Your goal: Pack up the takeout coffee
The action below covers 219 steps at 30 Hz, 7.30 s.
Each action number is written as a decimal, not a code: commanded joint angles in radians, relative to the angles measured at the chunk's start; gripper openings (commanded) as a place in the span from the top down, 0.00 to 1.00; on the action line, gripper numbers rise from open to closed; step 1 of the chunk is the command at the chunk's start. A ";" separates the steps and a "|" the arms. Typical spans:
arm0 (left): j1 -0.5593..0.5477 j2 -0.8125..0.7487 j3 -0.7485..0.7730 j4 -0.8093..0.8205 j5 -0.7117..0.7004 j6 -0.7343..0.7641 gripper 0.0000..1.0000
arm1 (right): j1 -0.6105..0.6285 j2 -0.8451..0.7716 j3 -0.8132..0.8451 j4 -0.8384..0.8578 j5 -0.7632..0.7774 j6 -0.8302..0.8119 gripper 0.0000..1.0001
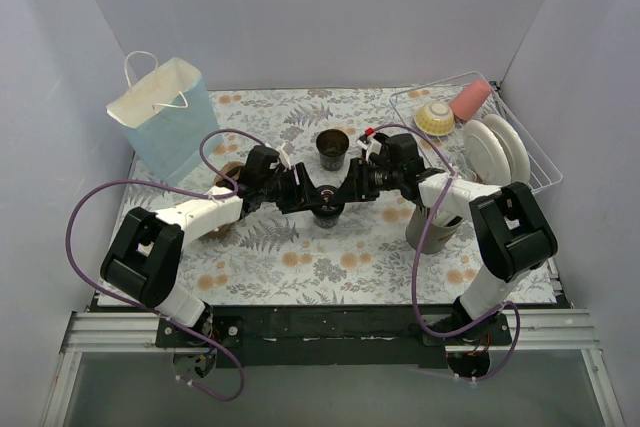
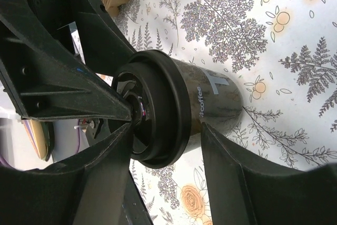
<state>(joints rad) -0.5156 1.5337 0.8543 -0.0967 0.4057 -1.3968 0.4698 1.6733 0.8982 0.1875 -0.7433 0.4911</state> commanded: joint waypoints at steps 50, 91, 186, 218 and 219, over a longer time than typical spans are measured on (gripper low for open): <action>0.147 -0.089 0.149 -0.339 -0.010 0.167 0.47 | 0.110 0.195 0.312 -0.491 0.139 -0.364 0.64; 0.140 -0.213 -0.124 -0.147 0.070 0.022 0.52 | 0.101 0.309 0.289 -0.490 0.009 -0.532 0.65; 0.126 -0.161 -0.144 -0.087 0.139 0.099 0.45 | 0.093 0.290 0.464 -0.585 -0.062 -0.539 0.36; 0.103 -0.142 -0.162 -0.064 0.101 0.059 0.45 | 0.058 -0.046 0.229 -0.344 0.168 -0.079 0.16; 0.101 -0.142 -0.164 -0.063 0.099 0.059 0.45 | 0.058 -0.055 0.222 -0.342 0.171 -0.074 0.17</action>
<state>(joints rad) -0.4034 1.3899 0.7250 -0.1364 0.5537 -1.3491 0.5297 1.6966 1.1419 -0.2024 -0.6155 0.3649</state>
